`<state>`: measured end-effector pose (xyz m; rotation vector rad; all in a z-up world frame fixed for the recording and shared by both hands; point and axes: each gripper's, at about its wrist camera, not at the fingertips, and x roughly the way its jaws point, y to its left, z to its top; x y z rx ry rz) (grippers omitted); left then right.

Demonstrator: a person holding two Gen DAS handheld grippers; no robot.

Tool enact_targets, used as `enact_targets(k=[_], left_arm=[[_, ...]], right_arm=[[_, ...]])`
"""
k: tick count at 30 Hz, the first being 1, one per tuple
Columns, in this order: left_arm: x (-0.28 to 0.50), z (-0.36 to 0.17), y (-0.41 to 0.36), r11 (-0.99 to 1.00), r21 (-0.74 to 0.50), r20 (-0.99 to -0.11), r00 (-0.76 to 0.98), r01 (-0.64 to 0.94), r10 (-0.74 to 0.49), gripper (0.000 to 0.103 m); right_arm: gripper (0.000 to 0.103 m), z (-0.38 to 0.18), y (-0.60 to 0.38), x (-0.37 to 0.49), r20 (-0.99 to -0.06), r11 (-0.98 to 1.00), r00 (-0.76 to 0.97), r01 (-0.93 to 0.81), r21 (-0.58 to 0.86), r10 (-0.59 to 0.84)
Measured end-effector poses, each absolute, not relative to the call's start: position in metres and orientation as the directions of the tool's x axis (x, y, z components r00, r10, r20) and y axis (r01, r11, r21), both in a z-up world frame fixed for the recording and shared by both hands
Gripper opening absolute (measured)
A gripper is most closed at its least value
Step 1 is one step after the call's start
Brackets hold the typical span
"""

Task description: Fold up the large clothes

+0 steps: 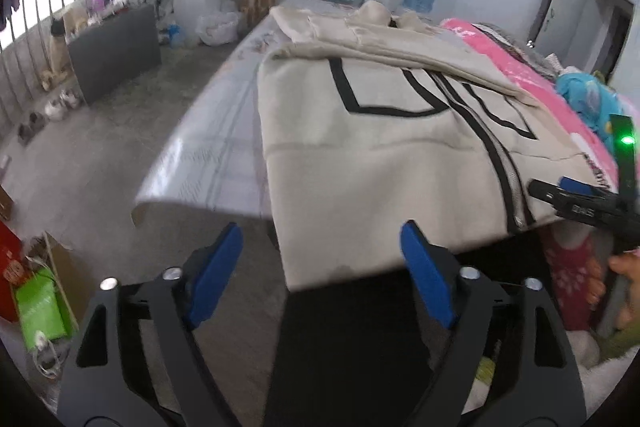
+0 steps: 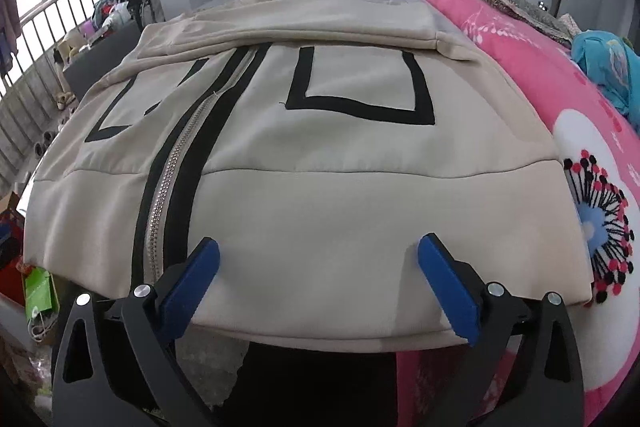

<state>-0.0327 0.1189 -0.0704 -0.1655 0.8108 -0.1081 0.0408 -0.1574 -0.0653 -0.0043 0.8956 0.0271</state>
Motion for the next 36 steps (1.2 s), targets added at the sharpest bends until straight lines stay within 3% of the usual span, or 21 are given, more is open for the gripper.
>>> enact_targets(k=[8,14,16,19,27,31,36], left_arm=[[-0.015,-0.102,0.137,0.914,-0.406,-0.723,0.62,-0.023,-0.306,0.057],[-0.001,-0.117,0.139,0.876,-0.481,-0.72,0.586,-0.035,-0.372,0.052],[-0.001,-0.116,0.137,0.871,-0.491,-0.715,0.584,-0.028,-0.384,0.045],[-0.004,-0.109,0.133,0.878,-0.478,-0.711,0.593,-0.014,-0.378,0.034],[-0.011,-0.088,0.119,0.915,-0.403,-0.692,0.641,0.04,-0.332,0.029],[-0.005,-0.087,0.115,0.933,-0.359,-0.715,0.639,0.01,-0.282,0.017],[-0.005,-0.085,0.104,0.971,-0.24,-0.743,0.644,-0.004,-0.181,0.01]], right_arm=[[0.097,-0.066,-0.156,0.04,-0.777,1.0,0.629,-0.029,0.007,0.024],[0.097,-0.067,-0.156,0.04,-0.773,1.0,0.635,-0.029,0.005,0.022],[0.097,-0.067,-0.156,0.04,-0.772,1.0,0.635,-0.029,0.005,0.022],[0.097,-0.067,-0.156,0.04,-0.773,1.0,0.634,-0.03,0.005,0.023],[0.097,-0.067,-0.156,0.04,-0.768,1.0,0.64,-0.031,0.004,0.023],[0.097,-0.067,-0.156,0.04,-0.768,0.999,0.64,-0.032,0.004,0.024],[0.097,-0.067,-0.156,0.04,-0.768,0.999,0.64,-0.032,0.005,0.024]])
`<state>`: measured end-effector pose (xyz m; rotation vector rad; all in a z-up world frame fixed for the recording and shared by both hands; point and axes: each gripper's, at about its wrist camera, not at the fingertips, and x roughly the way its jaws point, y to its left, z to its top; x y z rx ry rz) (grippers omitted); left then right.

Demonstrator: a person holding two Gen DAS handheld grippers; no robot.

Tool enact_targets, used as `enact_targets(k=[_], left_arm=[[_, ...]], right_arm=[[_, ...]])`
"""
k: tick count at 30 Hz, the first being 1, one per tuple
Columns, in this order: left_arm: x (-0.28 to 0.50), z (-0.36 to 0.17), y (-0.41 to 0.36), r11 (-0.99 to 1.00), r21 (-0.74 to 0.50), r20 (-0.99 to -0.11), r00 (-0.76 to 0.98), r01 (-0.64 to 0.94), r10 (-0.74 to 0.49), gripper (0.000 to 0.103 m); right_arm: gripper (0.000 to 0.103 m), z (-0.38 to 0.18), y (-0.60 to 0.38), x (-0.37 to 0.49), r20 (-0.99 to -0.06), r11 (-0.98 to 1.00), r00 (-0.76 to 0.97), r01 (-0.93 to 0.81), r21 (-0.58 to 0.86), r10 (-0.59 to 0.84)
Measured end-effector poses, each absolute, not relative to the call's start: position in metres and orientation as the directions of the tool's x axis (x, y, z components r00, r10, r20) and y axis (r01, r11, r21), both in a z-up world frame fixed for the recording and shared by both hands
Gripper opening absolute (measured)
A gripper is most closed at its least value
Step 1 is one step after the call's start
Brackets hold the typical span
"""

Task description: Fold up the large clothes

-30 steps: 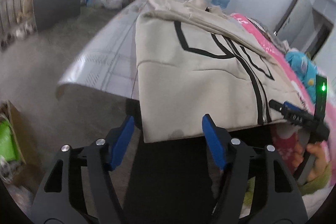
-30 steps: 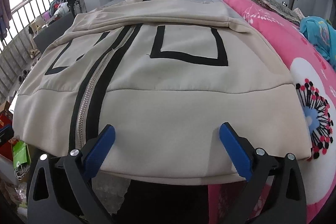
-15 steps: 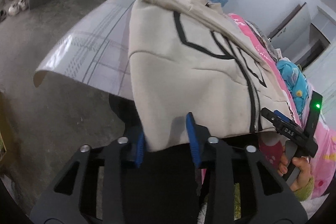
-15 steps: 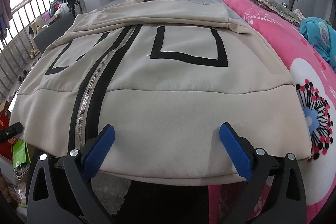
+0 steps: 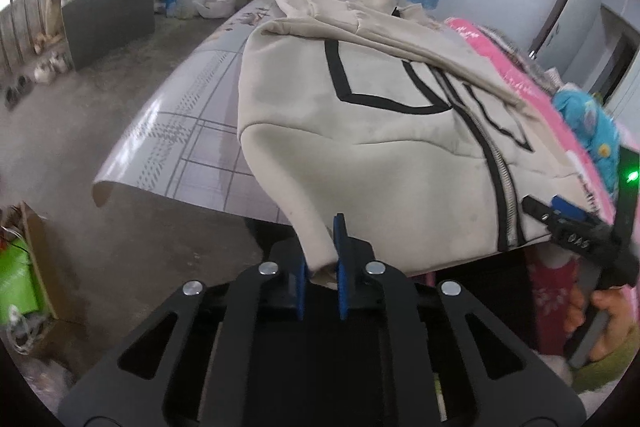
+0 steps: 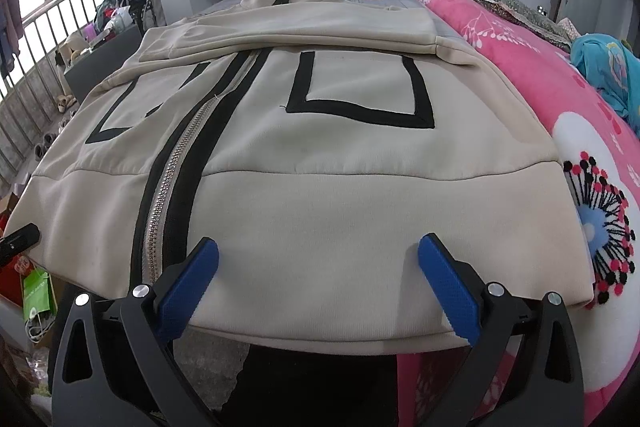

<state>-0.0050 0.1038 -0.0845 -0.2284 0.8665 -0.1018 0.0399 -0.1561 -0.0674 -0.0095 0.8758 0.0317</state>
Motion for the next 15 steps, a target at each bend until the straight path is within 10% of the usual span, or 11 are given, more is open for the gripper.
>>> enact_targets(k=[15], left_arm=[[-0.006,-0.081,0.083,1.0,-0.022,-0.769,0.639,0.0,-0.017,0.008]], right_arm=[[0.087,-0.051,-0.207,0.008,-0.792,0.991,0.604,0.03,0.128,0.085]])
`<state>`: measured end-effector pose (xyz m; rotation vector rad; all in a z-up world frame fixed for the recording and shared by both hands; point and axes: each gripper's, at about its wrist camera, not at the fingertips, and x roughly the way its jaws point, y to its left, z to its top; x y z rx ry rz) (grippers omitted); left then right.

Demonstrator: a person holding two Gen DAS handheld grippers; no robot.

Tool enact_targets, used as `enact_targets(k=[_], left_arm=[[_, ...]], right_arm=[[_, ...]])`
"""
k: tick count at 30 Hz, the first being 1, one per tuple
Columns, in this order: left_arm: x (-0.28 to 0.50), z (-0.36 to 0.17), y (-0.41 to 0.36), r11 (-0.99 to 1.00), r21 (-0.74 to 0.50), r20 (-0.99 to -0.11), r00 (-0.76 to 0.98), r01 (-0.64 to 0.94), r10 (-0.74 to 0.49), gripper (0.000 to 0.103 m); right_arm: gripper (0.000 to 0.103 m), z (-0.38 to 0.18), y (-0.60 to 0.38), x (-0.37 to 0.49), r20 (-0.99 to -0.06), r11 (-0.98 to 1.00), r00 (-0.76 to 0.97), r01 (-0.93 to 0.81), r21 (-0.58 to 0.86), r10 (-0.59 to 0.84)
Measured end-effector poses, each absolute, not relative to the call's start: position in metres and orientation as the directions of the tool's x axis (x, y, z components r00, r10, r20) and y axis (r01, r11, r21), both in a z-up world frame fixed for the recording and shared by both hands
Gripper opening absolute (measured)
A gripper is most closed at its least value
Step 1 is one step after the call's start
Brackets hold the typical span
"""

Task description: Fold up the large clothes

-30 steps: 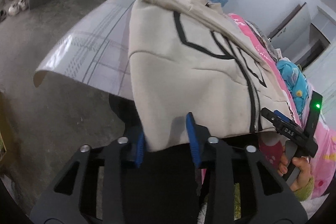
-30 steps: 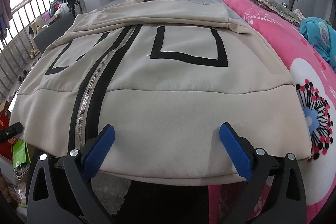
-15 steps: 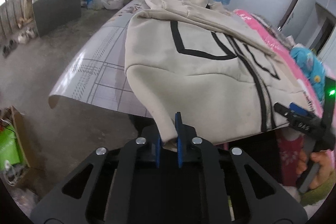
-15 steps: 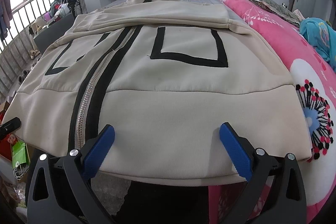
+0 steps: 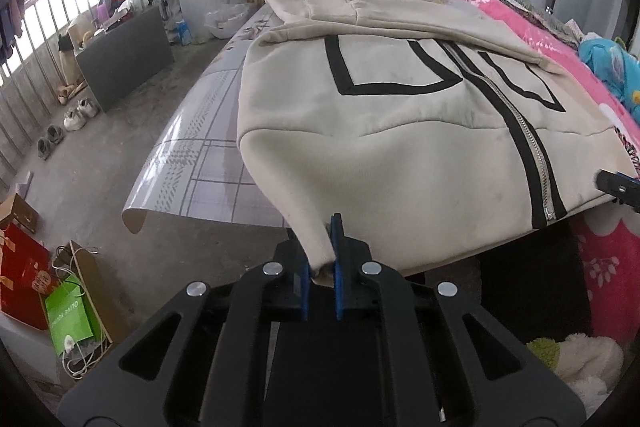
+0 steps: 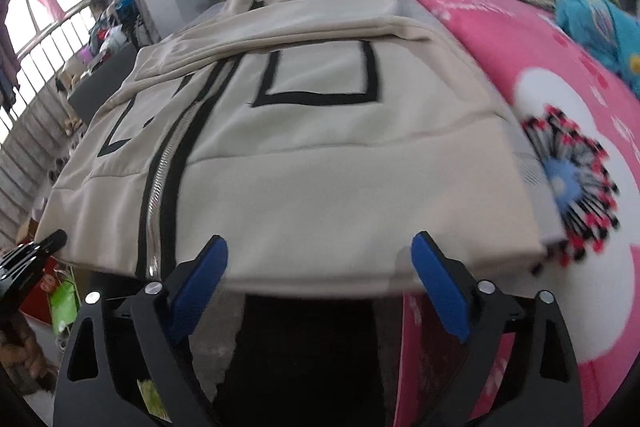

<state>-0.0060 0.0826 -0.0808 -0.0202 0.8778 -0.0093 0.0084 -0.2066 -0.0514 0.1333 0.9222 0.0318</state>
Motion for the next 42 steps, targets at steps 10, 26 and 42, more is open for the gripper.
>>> enact_targets(k=[10,26,42], left_arm=[[-0.004,-0.084,0.082,1.0,-0.02,-0.776,0.631,0.0,-0.016,0.008],[-0.004,-0.084,0.084,0.999,-0.034,-0.774,0.633,-0.001,-0.026,0.008],[-0.02,-0.065,0.09,0.999,-0.042,-0.71,0.702,0.018,-0.042,0.005]], right_arm=[[0.073,-0.05,-0.267,-0.016,-0.82,0.964,0.571,0.186,0.188,0.05],[0.04,-0.021,-0.294,-0.021,-0.753,0.942,0.65,0.306,0.14,-0.1],[0.005,-0.031,-0.282,-0.002,-0.777,0.968,0.629,0.215,0.131,-0.034]])
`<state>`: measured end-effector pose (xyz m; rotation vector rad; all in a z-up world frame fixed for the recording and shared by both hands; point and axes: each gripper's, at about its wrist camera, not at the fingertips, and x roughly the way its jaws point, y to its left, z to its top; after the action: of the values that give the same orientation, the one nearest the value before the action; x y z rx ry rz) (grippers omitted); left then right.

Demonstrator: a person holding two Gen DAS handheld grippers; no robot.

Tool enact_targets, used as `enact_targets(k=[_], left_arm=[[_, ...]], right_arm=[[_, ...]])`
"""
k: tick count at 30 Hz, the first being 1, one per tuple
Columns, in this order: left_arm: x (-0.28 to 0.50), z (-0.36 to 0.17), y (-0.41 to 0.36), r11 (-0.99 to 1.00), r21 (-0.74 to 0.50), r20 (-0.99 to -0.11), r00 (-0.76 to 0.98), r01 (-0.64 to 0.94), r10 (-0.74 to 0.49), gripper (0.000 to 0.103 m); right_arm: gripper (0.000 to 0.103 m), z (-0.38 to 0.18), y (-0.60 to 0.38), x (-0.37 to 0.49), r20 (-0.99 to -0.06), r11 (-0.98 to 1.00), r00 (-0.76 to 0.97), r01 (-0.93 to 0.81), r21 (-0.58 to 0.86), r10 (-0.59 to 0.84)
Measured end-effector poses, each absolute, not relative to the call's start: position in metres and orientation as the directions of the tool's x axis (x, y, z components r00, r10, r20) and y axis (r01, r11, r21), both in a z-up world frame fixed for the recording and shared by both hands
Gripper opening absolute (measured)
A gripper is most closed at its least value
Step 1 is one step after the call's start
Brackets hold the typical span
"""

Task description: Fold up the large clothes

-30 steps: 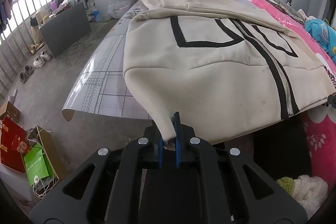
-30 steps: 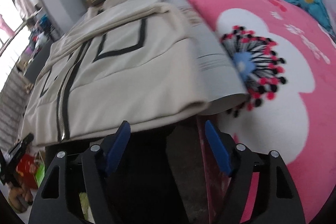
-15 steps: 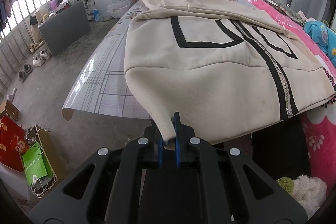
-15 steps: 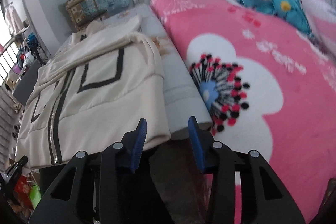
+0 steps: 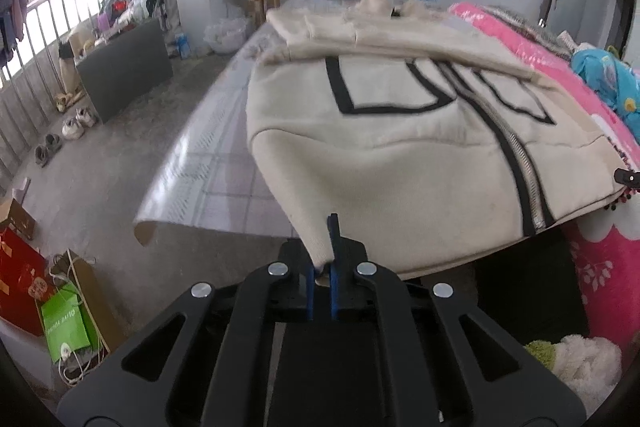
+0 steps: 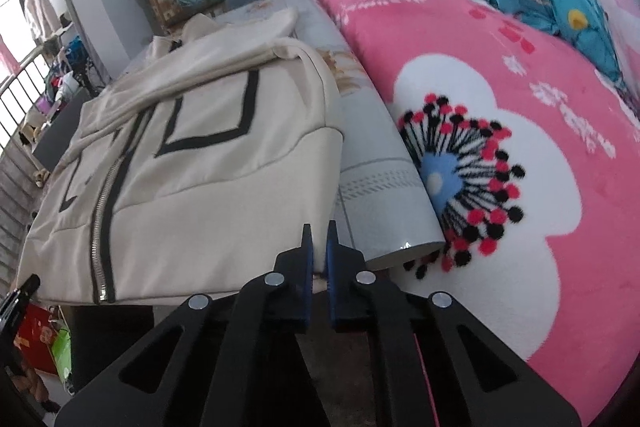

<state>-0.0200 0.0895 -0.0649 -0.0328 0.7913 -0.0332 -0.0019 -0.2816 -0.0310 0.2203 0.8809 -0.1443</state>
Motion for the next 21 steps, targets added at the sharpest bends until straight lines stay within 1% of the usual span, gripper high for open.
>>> enact_targets(k=[3,7,10,12,16,17,18,19,20,21], left_arm=[[-0.027,-0.051,0.094,0.999,-0.045,-0.682,0.73,0.03,-0.053,0.004],[-0.032,-0.039,0.101,0.998,-0.062,-0.675,0.735,0.031,-0.065,0.004],[-0.039,-0.034,0.113,0.995,-0.1,-0.691,0.717,0.029,-0.09,0.004],[-0.044,-0.034,0.12,0.994,-0.103,-0.708,0.701,0.023,-0.089,0.004],[-0.047,-0.051,0.13,0.994,-0.108,-0.747,0.659,0.012,-0.089,0.005],[-0.045,-0.054,0.131,0.993,-0.116,-0.751,0.654,0.009,-0.093,0.005],[-0.043,-0.057,0.132,0.992,-0.124,-0.752,0.652,0.005,-0.097,0.005],[-0.042,-0.058,0.132,0.992,-0.129,-0.75,0.654,0.003,-0.099,0.005],[-0.04,-0.059,0.132,0.991,-0.131,-0.749,0.655,0.004,-0.101,0.005],[-0.04,-0.059,0.132,0.991,-0.133,-0.747,0.656,0.007,-0.105,0.005]], right_arm=[[0.005,-0.021,-0.281,-0.009,-0.762,0.969,0.647,0.199,0.145,-0.019],[0.005,-0.012,-0.277,-0.022,-0.757,0.97,0.653,0.175,0.167,0.013],[0.005,-0.012,-0.275,-0.038,-0.769,0.967,0.637,0.166,0.194,0.045],[0.005,-0.014,-0.274,-0.048,-0.781,0.962,0.62,0.164,0.216,0.07],[0.007,-0.034,-0.278,-0.06,-0.817,0.947,0.558,0.164,0.276,0.141],[0.013,-0.039,-0.281,-0.059,-0.823,0.946,0.55,0.171,0.276,0.141],[0.015,-0.045,-0.284,-0.057,-0.832,0.943,0.535,0.18,0.278,0.143],[0.02,-0.049,-0.288,-0.054,-0.837,0.939,0.527,0.189,0.286,0.149],[0.028,-0.052,-0.292,-0.053,-0.833,0.931,0.529,0.197,0.308,0.164],[0.034,-0.053,-0.296,-0.051,-0.824,0.921,0.536,0.198,0.335,0.184]])
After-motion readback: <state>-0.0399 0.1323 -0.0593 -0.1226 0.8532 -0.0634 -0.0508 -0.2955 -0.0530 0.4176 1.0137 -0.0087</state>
